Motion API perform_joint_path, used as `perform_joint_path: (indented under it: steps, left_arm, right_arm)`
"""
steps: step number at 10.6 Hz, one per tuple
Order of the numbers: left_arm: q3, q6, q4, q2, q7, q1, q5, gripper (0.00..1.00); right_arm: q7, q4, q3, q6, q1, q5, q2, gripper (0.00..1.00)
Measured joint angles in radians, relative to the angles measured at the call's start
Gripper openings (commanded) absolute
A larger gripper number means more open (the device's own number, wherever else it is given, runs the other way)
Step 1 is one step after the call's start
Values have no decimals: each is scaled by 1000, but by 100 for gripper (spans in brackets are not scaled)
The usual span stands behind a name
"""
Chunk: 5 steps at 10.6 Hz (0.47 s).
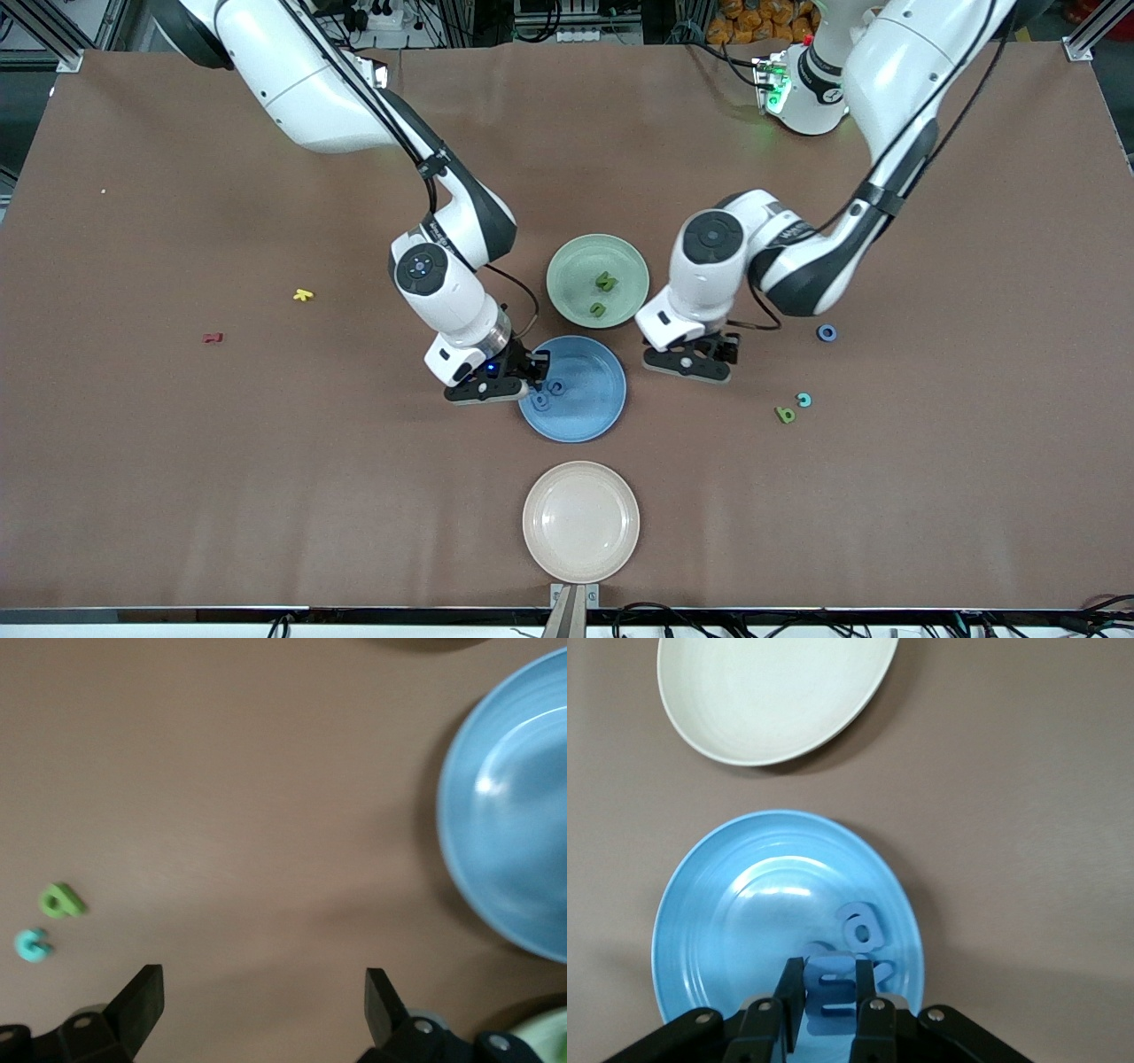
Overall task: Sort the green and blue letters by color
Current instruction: 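Release the n on the green plate while the right gripper drops e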
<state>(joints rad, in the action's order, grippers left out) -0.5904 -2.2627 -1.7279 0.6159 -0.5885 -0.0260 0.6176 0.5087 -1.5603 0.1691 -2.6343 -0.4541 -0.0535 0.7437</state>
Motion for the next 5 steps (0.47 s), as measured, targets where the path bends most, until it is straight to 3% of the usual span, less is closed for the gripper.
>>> perform_joint_path:
  steps: [5]
  left_arm:
    - [-39, 0, -11, -2, 469, 233, -2, 100]
  right_arm:
    - [56, 12, 0, 14, -18, 0, 15, 100]
